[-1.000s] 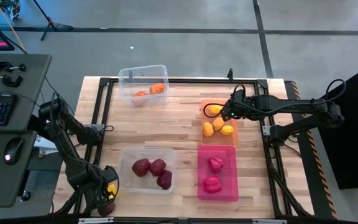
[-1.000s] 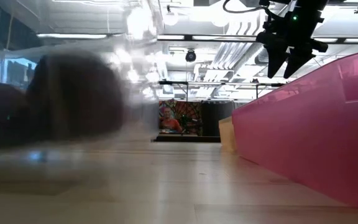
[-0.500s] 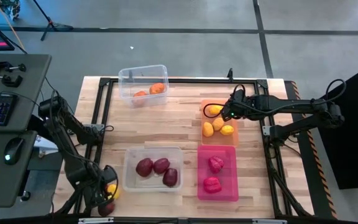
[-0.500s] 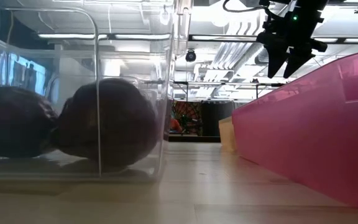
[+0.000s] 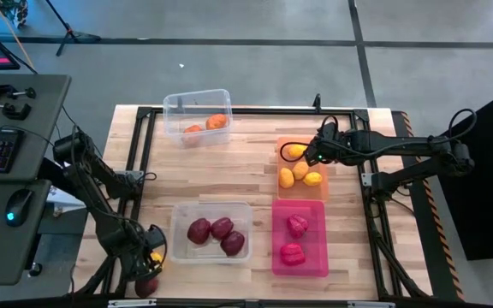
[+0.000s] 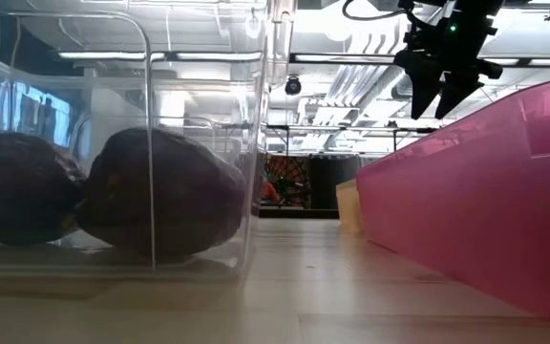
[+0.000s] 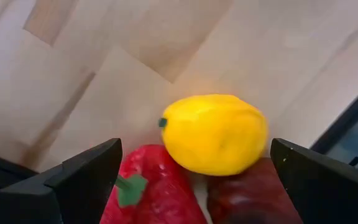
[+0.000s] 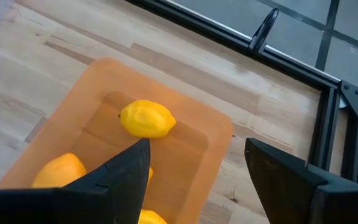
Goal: Sort produce into baskets
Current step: Put the yellow lemon into the orange bin
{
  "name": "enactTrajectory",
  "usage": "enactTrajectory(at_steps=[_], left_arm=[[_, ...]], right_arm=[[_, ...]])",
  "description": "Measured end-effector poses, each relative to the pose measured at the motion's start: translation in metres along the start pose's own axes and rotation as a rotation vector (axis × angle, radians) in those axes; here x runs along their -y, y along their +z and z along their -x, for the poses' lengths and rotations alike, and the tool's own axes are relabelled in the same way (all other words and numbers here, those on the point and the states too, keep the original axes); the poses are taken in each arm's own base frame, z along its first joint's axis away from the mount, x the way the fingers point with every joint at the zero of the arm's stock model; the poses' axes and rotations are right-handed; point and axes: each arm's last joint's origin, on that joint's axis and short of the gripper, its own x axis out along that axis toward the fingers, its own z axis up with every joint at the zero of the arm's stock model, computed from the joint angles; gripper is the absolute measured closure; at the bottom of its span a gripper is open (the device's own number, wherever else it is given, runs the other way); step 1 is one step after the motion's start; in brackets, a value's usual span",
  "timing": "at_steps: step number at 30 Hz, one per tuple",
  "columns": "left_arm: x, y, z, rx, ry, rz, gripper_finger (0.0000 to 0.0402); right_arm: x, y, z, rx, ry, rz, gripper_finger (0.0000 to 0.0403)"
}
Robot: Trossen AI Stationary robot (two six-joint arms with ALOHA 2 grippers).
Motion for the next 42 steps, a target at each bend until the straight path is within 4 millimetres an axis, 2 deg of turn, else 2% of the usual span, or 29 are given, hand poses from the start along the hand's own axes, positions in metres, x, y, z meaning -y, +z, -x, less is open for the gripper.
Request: enactTrajectory(at_steps=[4, 9, 17, 28, 32, 39, 42], left_arm=[[-0.003, 0.0, -0.008, -0.004, -0.02, -0.003, 0.0003], [0.002, 0.0, -0.012, -0.012, -0.093, -0.022, 0.0003], [0.002, -0.001, -0.028, -0.029, -0.027, -0.046, 0.0003], [0.003, -0.001, -0.037, -0.026, 0.011, -0.039, 0.0006], [0.002, -0.002, -0.037, -0.029, 0.019, -0.039, 0.0041], [0.001, 0.0, -0.03, -0.038, -0.007, -0.009, 0.0168], [0.001, -0.002, -0.015, -0.031, -0.07, -0.001, 0.0169]], right_arm=[[0.0, 0.0, 0.0, 0.001, -0.001, 0.0, 0.0151], [0.0, 0.0, 0.0, 0.001, -0.001, 0.0, 0.0151], [0.0, 0.0, 0.0, 0.0, 0.0, 0.0, 0.0151], [0.0, 0.0, 0.0, -0.001, 0.0, 0.0, 0.0151], [0.0, 0.0, 0.0, -0.001, 0.0, 0.0, 0.0151], [0.0, 0.0, 0.0, -0.001, 0.0, 0.0, 0.0151], [0.0, 0.0, 0.0, 0.0, 0.0, 0.0, 0.0151]])
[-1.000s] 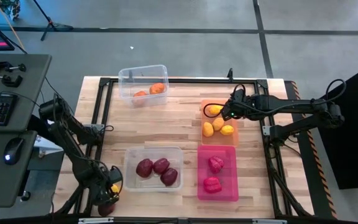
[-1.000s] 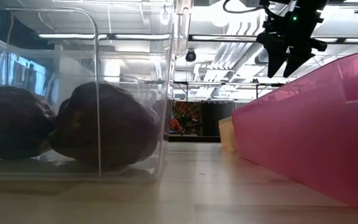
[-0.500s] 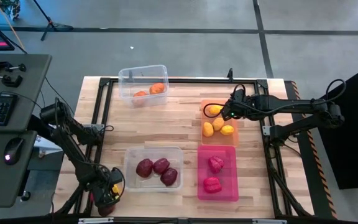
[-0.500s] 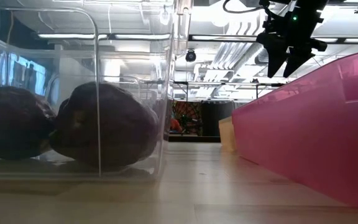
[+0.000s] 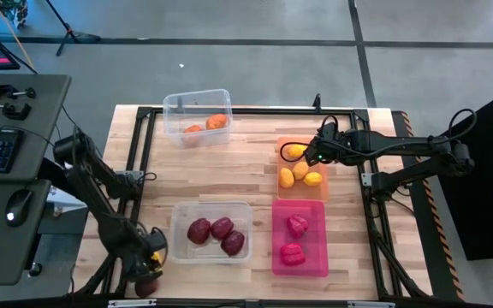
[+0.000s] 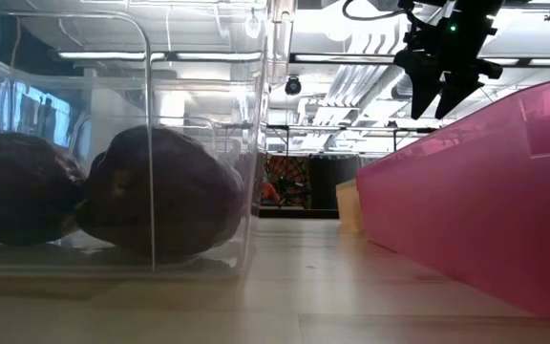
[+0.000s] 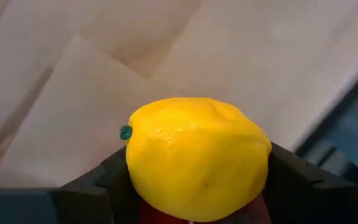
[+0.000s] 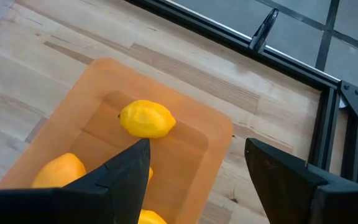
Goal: Sort produce into baskets
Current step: Put the yellow lemon into the orange bin
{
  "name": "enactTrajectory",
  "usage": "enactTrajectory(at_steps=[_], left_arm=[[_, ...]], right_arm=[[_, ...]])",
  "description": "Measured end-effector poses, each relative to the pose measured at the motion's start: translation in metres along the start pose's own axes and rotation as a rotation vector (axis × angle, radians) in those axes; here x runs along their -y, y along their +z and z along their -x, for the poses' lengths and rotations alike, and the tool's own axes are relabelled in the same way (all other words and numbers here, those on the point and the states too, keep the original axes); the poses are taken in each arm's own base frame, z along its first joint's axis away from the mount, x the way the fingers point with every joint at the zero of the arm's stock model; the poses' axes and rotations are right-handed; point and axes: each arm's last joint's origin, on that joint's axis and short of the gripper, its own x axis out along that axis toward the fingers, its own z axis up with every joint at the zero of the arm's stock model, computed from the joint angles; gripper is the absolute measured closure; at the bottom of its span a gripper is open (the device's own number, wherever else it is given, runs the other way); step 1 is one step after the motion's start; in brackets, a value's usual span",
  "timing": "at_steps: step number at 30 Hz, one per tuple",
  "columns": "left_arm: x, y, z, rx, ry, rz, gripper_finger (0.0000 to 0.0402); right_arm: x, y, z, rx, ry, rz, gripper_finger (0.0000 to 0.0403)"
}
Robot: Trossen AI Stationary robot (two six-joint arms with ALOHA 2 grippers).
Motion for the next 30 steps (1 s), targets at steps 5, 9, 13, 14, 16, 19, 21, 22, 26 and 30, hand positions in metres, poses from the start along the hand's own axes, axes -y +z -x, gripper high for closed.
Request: enactTrajectory(at_steps=[5, 9, 13, 14, 16, 19, 21, 22, 26, 30], left_arm=[[-0.005, -0.003, 0.041, -0.019, -0.162, 0.039, 0.0169], [-0.01, 0.001, 0.095, 0.068, -0.417, 0.097, 0.0153], [-0.028, 0.012, 0.149, 0.303, -0.653, 0.174, 0.0146], [-0.034, 0.016, 0.159, 0.386, -0.685, 0.193, 0.0146], [-0.047, 0.025, 0.176, 0.574, -0.717, 0.227, 0.0146], [-0.063, 0.039, 0.188, 0.828, -0.655, 0.234, 0.0145], [-0.07, 0.05, 0.189, 0.919, -0.576, 0.244, 0.0145], [-0.071, 0.056, 0.188, 0.942, -0.541, 0.251, 0.0145], [-0.066, 0.082, 0.174, 0.969, -0.406, 0.249, 0.0144], [-0.047, 0.121, 0.157, 0.949, -0.371, 0.173, 0.0144]], right_arm=[[0.0, 0.0, 0.0, 0.0, 0.0, 0.0, 0.0151], [0.0, 0.0, 0.0, 0.0, -0.001, 0.011, 0.0151], [0.0, 0.0, 0.0, -0.001, -0.001, 0.011, 0.0151], [0.0, 0.0, 0.0, 0.0, -0.001, 0.016, 0.0151], [0.0, 0.0, 0.0, 0.0, 0.0, 0.028, 0.0151], [0.0, 0.0, 0.0, -0.001, -0.001, 0.035, 0.0151], [0.0, 0.0, 0.0, -0.001, -0.001, 0.035, 0.0151], [0.0, 0.0, 0.0, -0.001, -0.001, 0.035, 0.0151], [0.0, 0.0, 0.0, -0.001, -0.001, 0.027, 0.0151], [0.0, 0.0, 0.0, 0.005, 0.002, 0.023, 0.0151]])
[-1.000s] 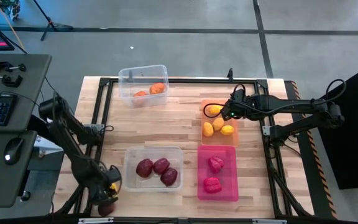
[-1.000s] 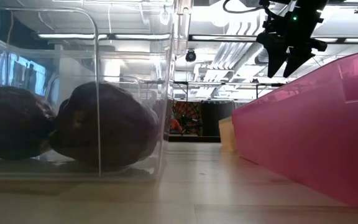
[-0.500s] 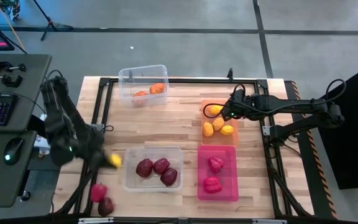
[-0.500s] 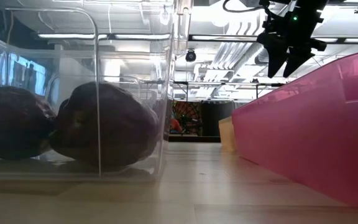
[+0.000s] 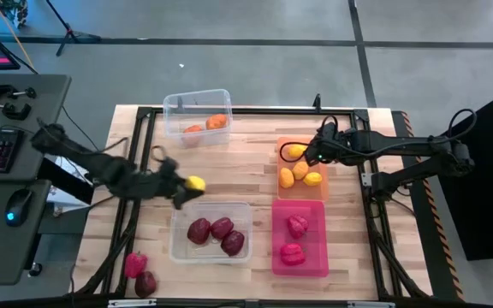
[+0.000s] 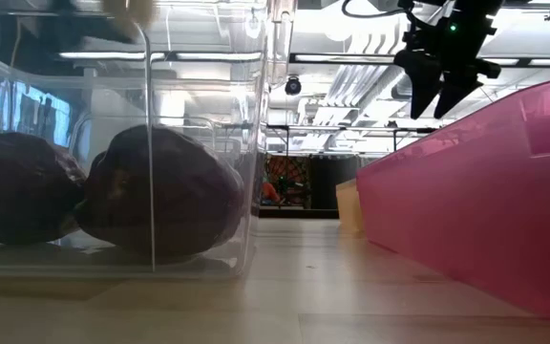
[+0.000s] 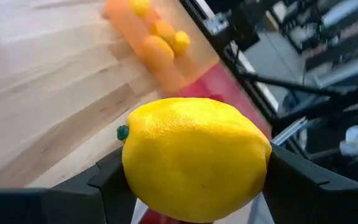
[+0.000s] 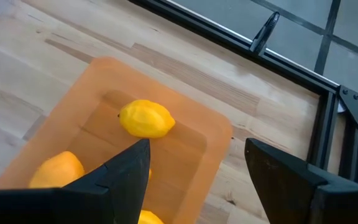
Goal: Sort produce into baskets
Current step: Put the yellow lemon into the orange bin
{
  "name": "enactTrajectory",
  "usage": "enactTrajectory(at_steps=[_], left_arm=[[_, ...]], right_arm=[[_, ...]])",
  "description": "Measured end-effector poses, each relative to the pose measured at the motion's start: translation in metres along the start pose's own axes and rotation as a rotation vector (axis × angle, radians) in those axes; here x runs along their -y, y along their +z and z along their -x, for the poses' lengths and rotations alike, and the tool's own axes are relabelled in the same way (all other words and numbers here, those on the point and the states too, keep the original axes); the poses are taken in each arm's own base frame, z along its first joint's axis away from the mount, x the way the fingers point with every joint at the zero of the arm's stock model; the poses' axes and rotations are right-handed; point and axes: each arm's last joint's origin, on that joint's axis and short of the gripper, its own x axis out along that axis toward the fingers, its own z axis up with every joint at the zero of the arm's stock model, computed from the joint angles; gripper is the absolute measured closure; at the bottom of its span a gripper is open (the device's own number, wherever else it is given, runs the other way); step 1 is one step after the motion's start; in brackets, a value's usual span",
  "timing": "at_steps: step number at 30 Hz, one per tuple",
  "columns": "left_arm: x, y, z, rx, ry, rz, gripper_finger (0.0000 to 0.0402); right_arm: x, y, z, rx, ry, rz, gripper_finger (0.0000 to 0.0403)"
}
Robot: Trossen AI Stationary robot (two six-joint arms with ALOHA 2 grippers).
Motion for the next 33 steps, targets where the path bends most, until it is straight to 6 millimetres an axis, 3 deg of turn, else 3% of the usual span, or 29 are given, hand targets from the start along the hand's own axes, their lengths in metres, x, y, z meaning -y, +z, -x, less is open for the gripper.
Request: enactTrajectory(at_steps=[9, 15, 21, 26, 33], left_arm=[[0.016, 0.047, -0.119, 0.113, -0.232, -0.073, 0.0143], [0.027, 0.07, -0.187, 0.06, -0.238, -0.278, 0.0143], [0.042, 0.087, -0.248, 0.09, -0.206, -0.452, 0.0142], [0.044, 0.089, -0.279, 0.105, -0.176, -0.511, 0.0142], [0.034, 0.077, -0.301, 0.063, -0.152, -0.475, 0.0141]], right_arm=[[0.01, 0.009, 0.021, 0.086, 0.175, -0.129, 0.0151], [0.034, 0.014, 0.045, 0.219, 0.247, -0.233, 0.0151], [0.048, 0.01, 0.053, 0.253, 0.219, -0.252, 0.0151], [0.05, 0.006, 0.049, 0.217, 0.173, -0.258, 0.0151], [0.047, 0.006, 0.047, 0.199, 0.161, -0.262, 0.0151]])
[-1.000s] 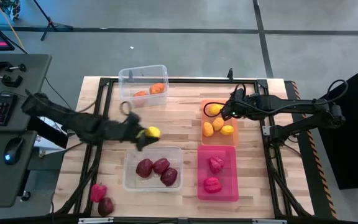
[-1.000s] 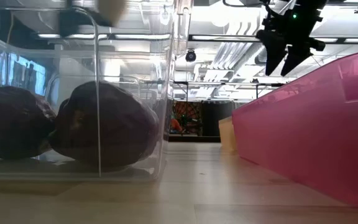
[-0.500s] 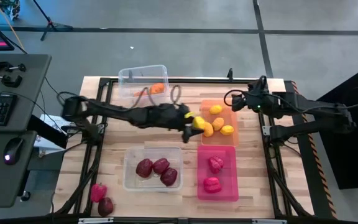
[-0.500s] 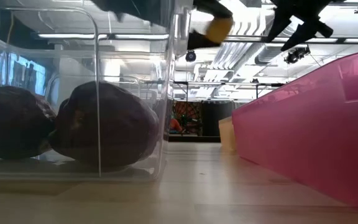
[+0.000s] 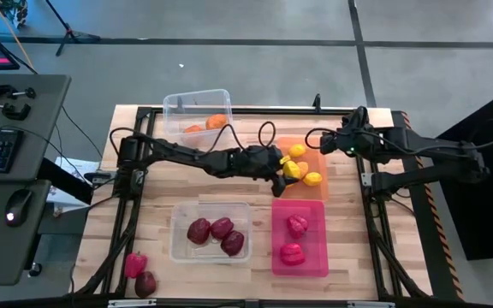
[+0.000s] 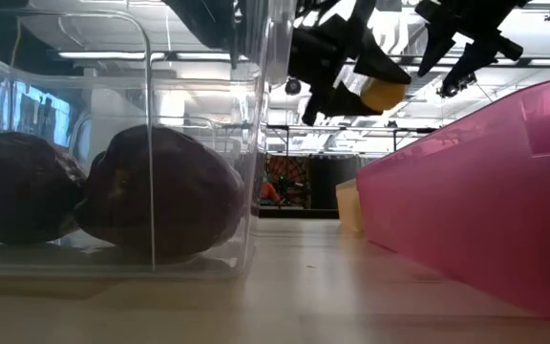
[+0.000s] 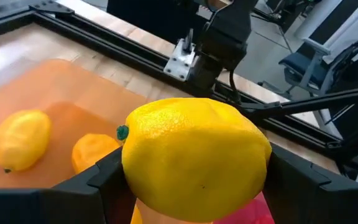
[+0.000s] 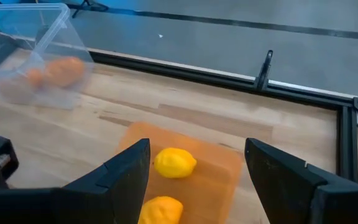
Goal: Sort produce into baskets
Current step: Put the yellow lemon into the orange bin, then put the red bell pepper into the pink bin
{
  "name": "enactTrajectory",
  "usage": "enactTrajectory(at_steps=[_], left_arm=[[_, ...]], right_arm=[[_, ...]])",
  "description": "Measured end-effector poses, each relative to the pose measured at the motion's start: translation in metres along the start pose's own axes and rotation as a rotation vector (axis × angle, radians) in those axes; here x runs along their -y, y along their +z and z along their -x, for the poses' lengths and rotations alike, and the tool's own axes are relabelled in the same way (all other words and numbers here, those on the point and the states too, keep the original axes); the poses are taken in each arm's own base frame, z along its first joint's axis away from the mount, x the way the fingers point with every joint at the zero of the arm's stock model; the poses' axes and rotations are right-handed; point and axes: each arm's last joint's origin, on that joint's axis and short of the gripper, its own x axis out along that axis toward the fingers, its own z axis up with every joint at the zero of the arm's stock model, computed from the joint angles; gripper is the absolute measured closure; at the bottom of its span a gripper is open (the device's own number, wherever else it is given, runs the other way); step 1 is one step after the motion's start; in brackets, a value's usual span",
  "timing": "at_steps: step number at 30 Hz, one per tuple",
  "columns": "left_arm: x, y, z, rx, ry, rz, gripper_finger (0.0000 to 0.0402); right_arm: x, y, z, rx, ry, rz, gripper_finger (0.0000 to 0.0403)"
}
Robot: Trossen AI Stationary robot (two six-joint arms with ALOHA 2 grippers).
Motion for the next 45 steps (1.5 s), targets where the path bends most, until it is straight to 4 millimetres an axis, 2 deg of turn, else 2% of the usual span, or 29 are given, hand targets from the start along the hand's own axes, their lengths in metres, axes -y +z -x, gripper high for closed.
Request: enactTrajectory(at_steps=[6, 10, 14, 20, 26, 30, 34, 37, 42, 45], left_arm=[[-0.011, -0.004, -0.006, -0.026, -0.022, 0.086, 0.014], [-0.016, 0.001, -0.006, -0.014, -0.017, 0.088, 0.0118], [-0.016, 0.013, -0.006, -0.021, -0.048, 0.085, 0.0073], [-0.006, 0.034, -0.003, -0.078, -0.039, -0.026, 0.0014], [0.001, 0.052, 0.006, -0.156, -0.013, -0.065, 0.0006], [0.004, 0.062, 0.03, -0.26, 0.026, -0.061, 0.0006], [0.015, 0.052, 0.059, -0.465, 0.085, -0.099, 0.0006], [0.036, 0.041, 0.083, -0.584, 0.143, -0.152, 0.0006], [0.088, 0.022, 0.125, -0.619, 0.207, -0.306, 0.0006], [0.11, 0.006, 0.158, -0.618, 0.254, -0.352, 0.0006]], right_arm=[[-0.003, -0.001, -0.003, 0.006, -0.02, -0.007, 0.0151], [-0.006, -0.002, -0.007, 0.003, -0.035, 0.003, 0.0151], [-0.011, -0.004, -0.013, -0.011, -0.052, 0.021, 0.0151], [-0.014, -0.005, -0.016, -0.021, -0.058, 0.032, 0.0151], [-0.001, 0.0, -0.001, 0.015, -0.011, -0.015, 0.0151], [0.011, 0.004, 0.011, 0.047, 0.02, -0.051, 0.0151], [0.017, 0.005, 0.017, 0.057, 0.032, -0.064, 0.0151], [0.02, 0.004, 0.017, 0.056, 0.02, -0.056, 0.0151], [0.02, 0.002, 0.016, 0.052, -0.014, -0.031, 0.0151], [0.021, 0.002, 0.015, 0.044, -0.026, -0.02, 0.0151]])
